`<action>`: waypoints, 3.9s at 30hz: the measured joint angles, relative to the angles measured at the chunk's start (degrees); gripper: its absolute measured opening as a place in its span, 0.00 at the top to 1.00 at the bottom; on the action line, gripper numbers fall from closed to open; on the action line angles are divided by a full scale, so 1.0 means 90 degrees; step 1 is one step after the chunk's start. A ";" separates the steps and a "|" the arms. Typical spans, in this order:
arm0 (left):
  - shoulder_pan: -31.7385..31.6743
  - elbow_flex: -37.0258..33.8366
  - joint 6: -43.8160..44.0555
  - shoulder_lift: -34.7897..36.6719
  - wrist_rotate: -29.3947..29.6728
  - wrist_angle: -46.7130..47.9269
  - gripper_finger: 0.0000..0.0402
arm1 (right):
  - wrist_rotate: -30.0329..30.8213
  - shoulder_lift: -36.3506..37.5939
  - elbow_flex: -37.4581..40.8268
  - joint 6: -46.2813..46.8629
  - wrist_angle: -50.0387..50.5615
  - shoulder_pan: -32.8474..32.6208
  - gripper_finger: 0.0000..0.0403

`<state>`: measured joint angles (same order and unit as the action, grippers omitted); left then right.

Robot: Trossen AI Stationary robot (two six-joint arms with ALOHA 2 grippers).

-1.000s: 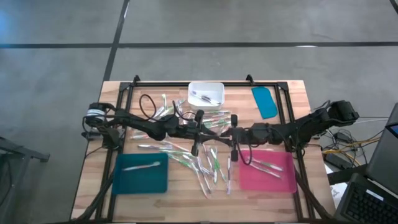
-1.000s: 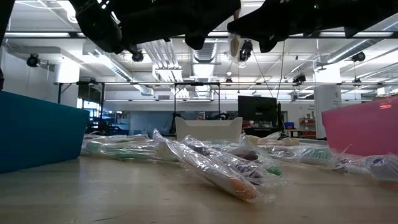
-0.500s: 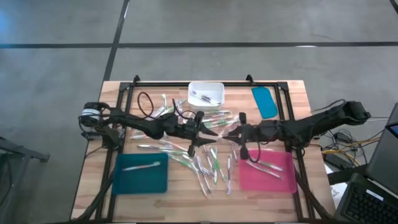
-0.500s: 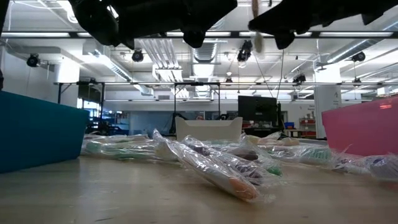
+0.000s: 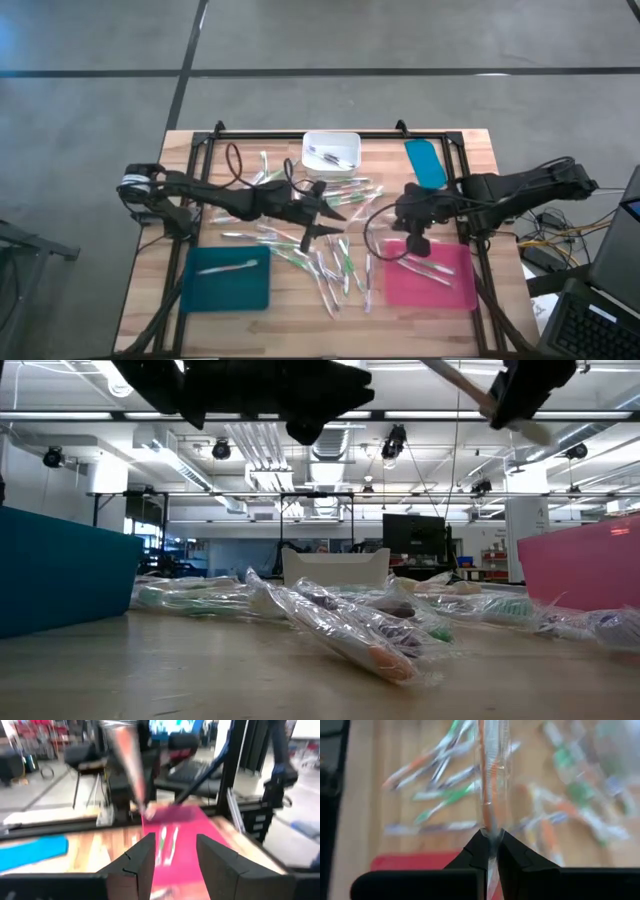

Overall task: Pick & Place Toothbrushes
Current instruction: Put the orange toothbrush into the blue bin

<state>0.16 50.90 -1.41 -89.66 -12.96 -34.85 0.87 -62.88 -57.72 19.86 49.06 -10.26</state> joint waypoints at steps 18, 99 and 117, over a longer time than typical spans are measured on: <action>0.0115 0.0976 -0.0501 -0.0006 0.0005 0.2944 0.59 | -0.1146 -0.2670 -0.1426 -0.0519 0.1379 0.0000 0.97; 0.0664 0.1602 0.0037 0.0895 0.1178 0.6445 0.94 | -0.0310 -0.2563 -0.2281 -0.0631 0.1779 -0.0065 0.53; 0.2979 -0.0151 0.2370 0.3832 0.3073 0.7269 0.94 | 0.0789 0.0195 -0.0438 0.0753 0.1615 -0.0068 0.41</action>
<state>26.97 49.54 19.91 -55.17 14.69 30.57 7.97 -61.12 -61.67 26.64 63.59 -10.87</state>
